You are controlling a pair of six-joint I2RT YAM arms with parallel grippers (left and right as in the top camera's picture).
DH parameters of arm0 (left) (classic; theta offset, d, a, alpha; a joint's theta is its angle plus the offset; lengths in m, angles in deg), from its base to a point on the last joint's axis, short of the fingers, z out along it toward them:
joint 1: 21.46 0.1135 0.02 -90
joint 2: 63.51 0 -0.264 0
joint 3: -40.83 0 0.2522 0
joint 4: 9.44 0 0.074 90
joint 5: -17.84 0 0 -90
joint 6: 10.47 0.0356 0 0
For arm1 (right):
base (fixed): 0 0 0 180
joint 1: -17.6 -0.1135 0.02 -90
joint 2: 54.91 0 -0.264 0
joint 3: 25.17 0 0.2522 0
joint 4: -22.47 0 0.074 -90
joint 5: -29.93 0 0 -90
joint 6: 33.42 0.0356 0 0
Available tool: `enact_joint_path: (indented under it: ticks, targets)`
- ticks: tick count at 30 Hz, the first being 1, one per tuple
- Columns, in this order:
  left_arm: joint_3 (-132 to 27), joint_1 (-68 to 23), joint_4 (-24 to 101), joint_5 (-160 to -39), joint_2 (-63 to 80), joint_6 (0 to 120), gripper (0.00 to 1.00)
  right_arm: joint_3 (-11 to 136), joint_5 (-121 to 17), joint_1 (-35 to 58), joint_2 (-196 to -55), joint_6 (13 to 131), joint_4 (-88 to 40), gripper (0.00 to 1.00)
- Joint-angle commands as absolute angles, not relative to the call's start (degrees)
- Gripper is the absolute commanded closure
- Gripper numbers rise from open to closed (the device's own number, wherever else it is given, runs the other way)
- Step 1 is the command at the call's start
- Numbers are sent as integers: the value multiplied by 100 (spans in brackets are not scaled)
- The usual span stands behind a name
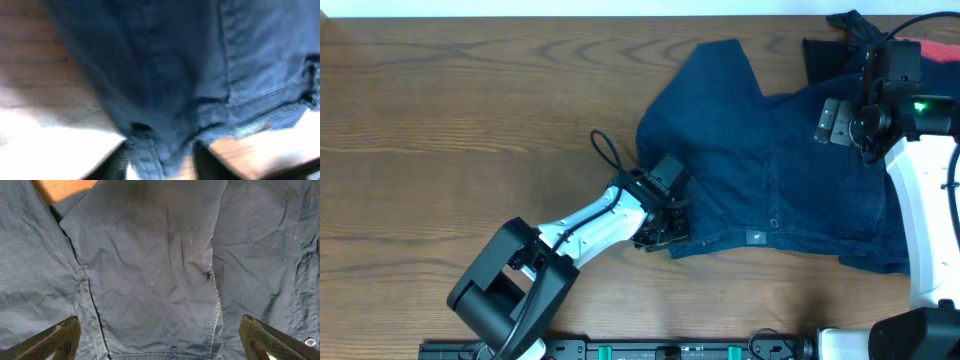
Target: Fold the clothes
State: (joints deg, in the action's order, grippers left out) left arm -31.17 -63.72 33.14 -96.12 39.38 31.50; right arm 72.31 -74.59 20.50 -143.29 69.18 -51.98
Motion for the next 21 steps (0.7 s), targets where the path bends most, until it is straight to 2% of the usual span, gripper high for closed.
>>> enact_joint_path:
  ticks: [1, 5, 8, 13, 17, 18, 19, 20, 21]
  targets:
    - [-3202, -6385, 3340, -9464, 4034, 3122, 94, 7321, -7444, 2172, -14255, 6983, -5235, 1]
    - [-3206, -6284, 3815, -8976, 3995, 3441, 94, 7321, -7446, 2172, -14255, 6983, -5268, 1]
    - [-3272, -5849, 4542, -8211, 3763, 3834, 94, 7321, -7464, 2172, -14255, 6981, -5368, 1]
    - [-3799, -4208, 5229, -6896, 3042, 5373, 94, 7321, -7466, 2172, -14255, 6979, -5436, 1]
    - [-4505, -2770, 5036, -6659, 2808, 6121, 94, 7321, -7446, 2172, -14255, 6981, -5476, 1]
    - [-4734, -2400, 5030, -6684, 2813, 6169, 89, 7321, -7400, 2170, -14255, 6981, -5480, 1]
    - [-4889, -2112, 5028, -6841, 2821, 6167, 50, 7321, -7298, 2170, -14255, 6981, -5484, 1]
    - [-5027, -1806, 5038, -7234, 2821, 6167, 23, 7321, -7178, 2172, -14255, 6981, -5489, 1]
    - [-5097, -1609, 5082, -7630, 2821, 6169, 2, 7321, -7066, 2172, -14255, 6979, -5495, 1]
